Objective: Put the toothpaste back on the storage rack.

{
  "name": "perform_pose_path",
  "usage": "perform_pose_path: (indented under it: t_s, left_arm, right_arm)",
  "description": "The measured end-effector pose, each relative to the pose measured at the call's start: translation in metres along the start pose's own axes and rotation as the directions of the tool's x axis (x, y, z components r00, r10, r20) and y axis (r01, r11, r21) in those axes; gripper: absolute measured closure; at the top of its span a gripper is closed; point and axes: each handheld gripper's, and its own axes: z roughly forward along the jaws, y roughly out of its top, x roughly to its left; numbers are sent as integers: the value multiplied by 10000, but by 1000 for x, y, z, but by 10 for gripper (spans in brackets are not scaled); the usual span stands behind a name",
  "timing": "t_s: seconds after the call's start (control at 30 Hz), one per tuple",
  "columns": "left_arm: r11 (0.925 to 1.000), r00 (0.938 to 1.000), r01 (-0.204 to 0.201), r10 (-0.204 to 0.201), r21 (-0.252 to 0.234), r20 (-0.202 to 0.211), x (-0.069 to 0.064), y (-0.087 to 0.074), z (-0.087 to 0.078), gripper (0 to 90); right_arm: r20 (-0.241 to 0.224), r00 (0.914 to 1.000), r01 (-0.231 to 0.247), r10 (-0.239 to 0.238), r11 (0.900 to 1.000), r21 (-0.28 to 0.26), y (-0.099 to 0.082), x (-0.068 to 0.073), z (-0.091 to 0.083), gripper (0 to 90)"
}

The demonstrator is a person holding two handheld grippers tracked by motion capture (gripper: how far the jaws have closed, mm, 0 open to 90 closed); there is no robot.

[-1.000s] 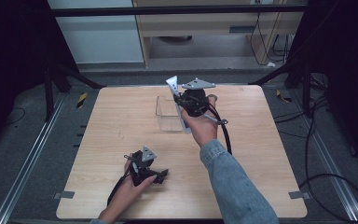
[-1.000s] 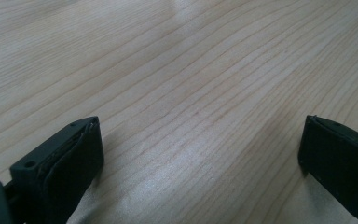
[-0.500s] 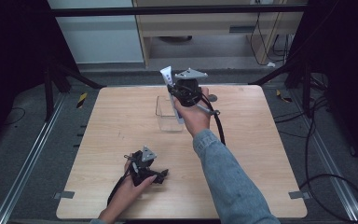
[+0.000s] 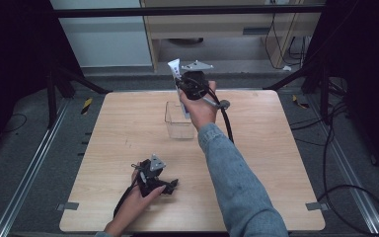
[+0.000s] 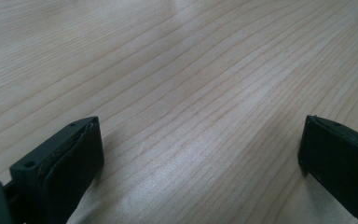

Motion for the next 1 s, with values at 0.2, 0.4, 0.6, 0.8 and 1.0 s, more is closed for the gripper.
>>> perform_pose_path:
  t_s: [0.2, 0.4, 0.6, 0.8, 1.0]
  left_arm:
    - [10000, 10000, -3, 3, -1, -10, 0, 0, 0, 0]
    - [10000, 10000, -1, 1, 0, 2, 0, 0, 0, 0]
    - [10000, 10000, -3, 3, -5, -2, 0, 0, 0, 0]
    - [10000, 10000, -9, 9, -2, -4, 0, 0, 0, 0]
    - [10000, 10000, -17, 17, -12, 19, 0, 0, 0, 0]
  right_arm:
    - [292, 9995, 142, -144, 9999, 78, 2, -2, 12, 799]
    - [471, 9989, 11, -18, 9999, 130, 2, -6, 22, 798]
    - [512, 9986, -110, 106, 9999, 87, 2, -6, 28, 799]
    - [593, 9981, -210, 192, 9994, 293, 2, -7, 33, 799]
    - [646, 9976, -268, 253, 9994, 226, -1, -9, 37, 799]
